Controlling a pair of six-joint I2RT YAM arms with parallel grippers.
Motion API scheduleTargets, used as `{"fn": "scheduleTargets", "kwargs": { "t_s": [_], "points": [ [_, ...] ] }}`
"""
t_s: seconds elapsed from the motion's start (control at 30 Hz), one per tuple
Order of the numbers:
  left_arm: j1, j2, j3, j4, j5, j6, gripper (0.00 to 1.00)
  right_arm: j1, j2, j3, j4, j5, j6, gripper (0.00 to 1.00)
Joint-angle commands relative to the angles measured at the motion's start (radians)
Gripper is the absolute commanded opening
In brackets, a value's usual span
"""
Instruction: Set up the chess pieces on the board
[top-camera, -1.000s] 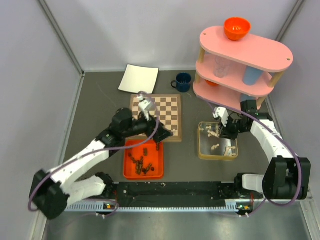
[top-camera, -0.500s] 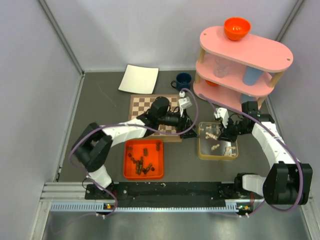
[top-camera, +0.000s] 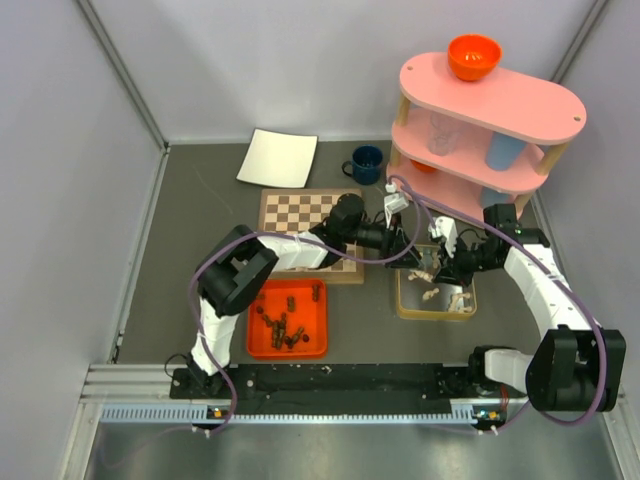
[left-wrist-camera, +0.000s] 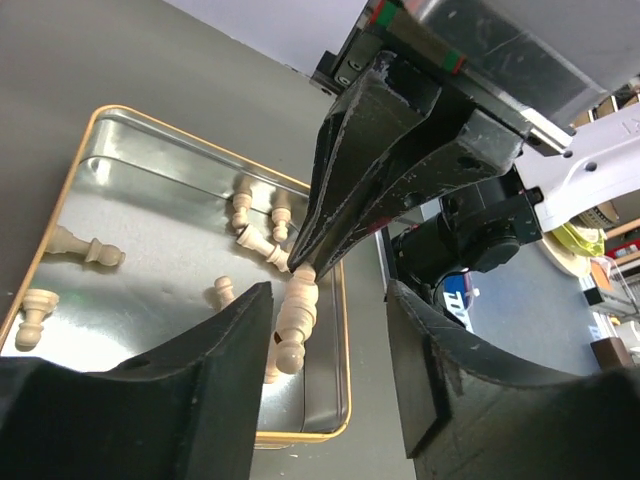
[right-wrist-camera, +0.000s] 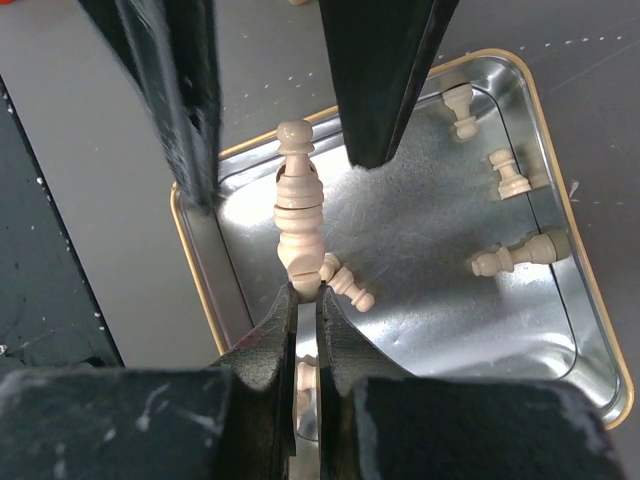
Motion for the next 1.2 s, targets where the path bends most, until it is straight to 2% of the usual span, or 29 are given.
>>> {"fn": "scheduleTargets", "kwargs": {
  "t_s": [0.0,0.1,0.27,0.33,0.4,0.93,1.17],
  "points": [
    [-0.019,0.019,0.051,-0.018,0.014,0.042,0.5,0.003,-0.025,0.058,-0.011,-0.043,-0.022,0.0],
    [-0.023,0.021,0.048,-0.089,-0.01,0.088,0.4,0.0,-0.027,0.058,-0.013,-0.043,-0.021,0.0],
    [-0.037,0.021,0.057,-0.193,-0.05,0.167,0.34,-0.004,-0.03,0.058,-0.014,-0.045,-0.019,0.0],
    [-0.039,0.027,0.063,-0.215,-0.054,0.182,0.24,-0.008,-0.03,0.058,-0.014,-0.043,-0.021,0.0],
    [-0.039,0.03,0.068,-0.227,-0.057,0.194,0.2,-0.012,-0.027,0.058,-0.013,-0.035,-0.019,0.0],
    [-0.042,0.053,0.068,-0.272,-0.063,0.224,0.24,-0.035,-0.016,0.061,-0.013,-0.018,-0.009,0.0],
    [-0.046,0.061,0.067,-0.221,-0.067,0.184,0.31,-0.035,-0.007,0.062,-0.011,-0.012,-0.004,0.0]
  ]
}}
